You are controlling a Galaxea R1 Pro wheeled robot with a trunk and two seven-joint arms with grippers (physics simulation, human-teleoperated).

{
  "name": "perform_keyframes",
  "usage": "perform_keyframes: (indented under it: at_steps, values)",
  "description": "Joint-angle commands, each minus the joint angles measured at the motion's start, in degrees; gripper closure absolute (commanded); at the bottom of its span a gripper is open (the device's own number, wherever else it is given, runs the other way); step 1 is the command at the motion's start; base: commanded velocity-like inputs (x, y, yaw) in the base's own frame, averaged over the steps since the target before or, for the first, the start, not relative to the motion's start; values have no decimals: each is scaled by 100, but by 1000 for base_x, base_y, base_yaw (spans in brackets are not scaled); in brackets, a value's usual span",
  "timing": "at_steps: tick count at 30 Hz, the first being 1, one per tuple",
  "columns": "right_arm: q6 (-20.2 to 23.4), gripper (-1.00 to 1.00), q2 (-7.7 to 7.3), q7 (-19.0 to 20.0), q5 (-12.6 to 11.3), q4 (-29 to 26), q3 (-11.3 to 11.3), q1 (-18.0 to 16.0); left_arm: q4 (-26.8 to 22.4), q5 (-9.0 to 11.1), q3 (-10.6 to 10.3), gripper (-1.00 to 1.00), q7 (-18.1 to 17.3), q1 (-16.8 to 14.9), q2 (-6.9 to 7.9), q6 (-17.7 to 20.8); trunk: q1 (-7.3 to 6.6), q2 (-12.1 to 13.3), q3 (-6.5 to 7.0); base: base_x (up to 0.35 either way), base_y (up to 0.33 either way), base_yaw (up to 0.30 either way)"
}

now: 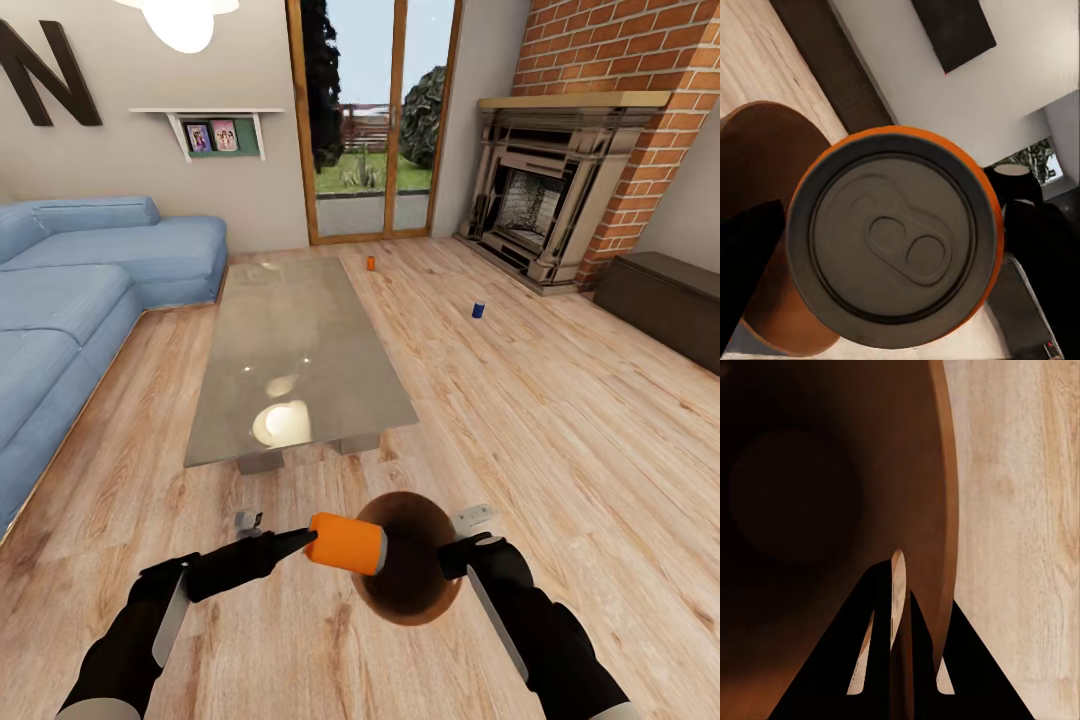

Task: Put the three can of soda from the living room inside the tash can in the kitchen.

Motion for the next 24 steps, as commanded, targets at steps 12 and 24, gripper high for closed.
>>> perform_keyframes:
  at_steps: [12,24]
  values:
    - [-3,100,62,17,-26,2,1,-2,7,-1,-100,100,744,0,-87,-193,0,0,1,0,0,0]
    - [-8,100,66,19,-21,161,7,-7,227,-7,-436,100,1114,0,-288,-207,0,0,1,0,0,0]
